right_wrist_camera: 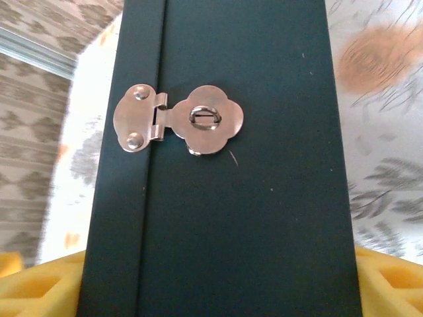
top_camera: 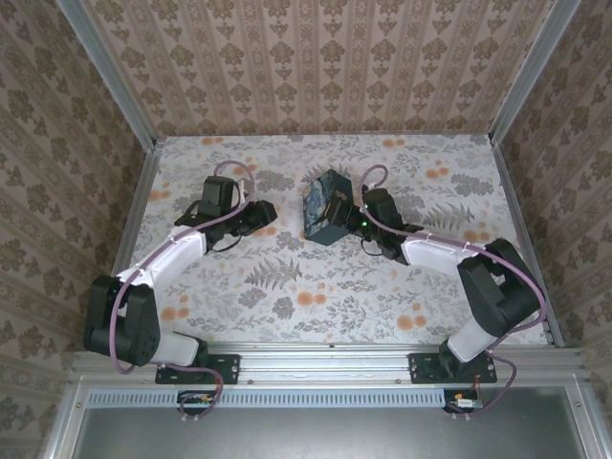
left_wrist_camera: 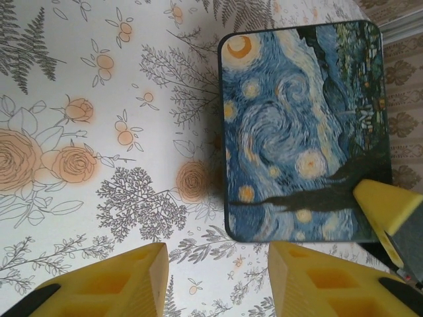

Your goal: Unlock the padlock with the key

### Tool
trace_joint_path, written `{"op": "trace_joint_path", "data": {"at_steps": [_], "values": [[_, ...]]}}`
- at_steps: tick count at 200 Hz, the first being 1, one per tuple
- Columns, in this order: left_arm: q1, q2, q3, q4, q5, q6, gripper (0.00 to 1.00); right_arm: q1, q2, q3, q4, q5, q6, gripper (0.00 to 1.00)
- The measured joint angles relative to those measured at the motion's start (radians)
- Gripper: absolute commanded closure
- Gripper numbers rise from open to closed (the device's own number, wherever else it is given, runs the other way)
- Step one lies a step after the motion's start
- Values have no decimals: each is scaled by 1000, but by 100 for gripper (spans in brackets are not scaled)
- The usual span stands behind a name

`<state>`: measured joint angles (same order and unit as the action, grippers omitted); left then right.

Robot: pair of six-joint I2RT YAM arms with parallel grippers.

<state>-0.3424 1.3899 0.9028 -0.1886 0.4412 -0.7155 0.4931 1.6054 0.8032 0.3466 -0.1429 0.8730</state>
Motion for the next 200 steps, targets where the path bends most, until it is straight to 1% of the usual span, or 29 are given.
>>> {"op": "trace_joint_path", "data": {"at_steps": [16, 37, 59, 67, 77, 95, 107, 108, 111, 114, 140, 152, 160, 164, 173, 177, 178, 189, 200], "values": [[4, -4, 0, -4, 0, 0, 56, 0, 23, -35, 98, -53, 72, 27], [5, -11, 2, -10, -1, 0, 56, 0, 70, -42, 188, -99, 120, 21], [11, -26, 12, -29, -1, 1, 56, -3, 116, -42, 230, -138, 133, 19], [18, -34, 18, -42, -2, 1, 56, -6, 131, -42, 234, -151, 138, 17], [27, -48, 23, -56, -5, 2, 55, -9, 138, -42, 231, -159, 133, 14], [57, -81, 32, -84, -9, 11, 55, -20, 145, -42, 205, -174, 110, 13], [81, -100, 39, -102, -12, 21, 55, -28, 146, -39, 183, -185, 88, 11], [85, -102, 40, -105, -11, 23, 55, -29, 146, -39, 182, -185, 86, 10], [91, -106, 41, -109, -12, 26, 55, -31, 146, -36, 172, -187, 78, 2], [100, -111, 43, -116, -13, 32, 55, -33, 146, -32, 161, -187, 71, 0], [188, -147, 59, -166, -16, 81, 51, -46, 140, 5, 3, -171, -42, 0], [224, -157, 72, -192, -26, 105, 46, -54, 122, 6, -55, -157, -89, 0], [244, -164, 86, -211, -41, 130, 38, -60, 99, 6, -92, -147, -127, 0], [251, -167, 92, -219, -51, 140, 32, -62, 83, 6, -114, -137, -148, 0], [264, -174, 110, -241, -84, 171, 13, -67, 47, 6, -159, -113, -194, 0], [268, -178, 116, -247, -109, 187, 3, -69, 28, 6, -180, -91, -222, 0], [269, -179, 119, -249, -121, 190, 1, -70, 23, 6, -185, -88, -226, 0], [273, -187, 124, -254, -203, 230, 0, -73, -32, 6, -232, -22, -303, 0], [275, -192, 117, -251, -313, 280, 0, -75, -92, 1, -257, 67, -379, 0]]}}
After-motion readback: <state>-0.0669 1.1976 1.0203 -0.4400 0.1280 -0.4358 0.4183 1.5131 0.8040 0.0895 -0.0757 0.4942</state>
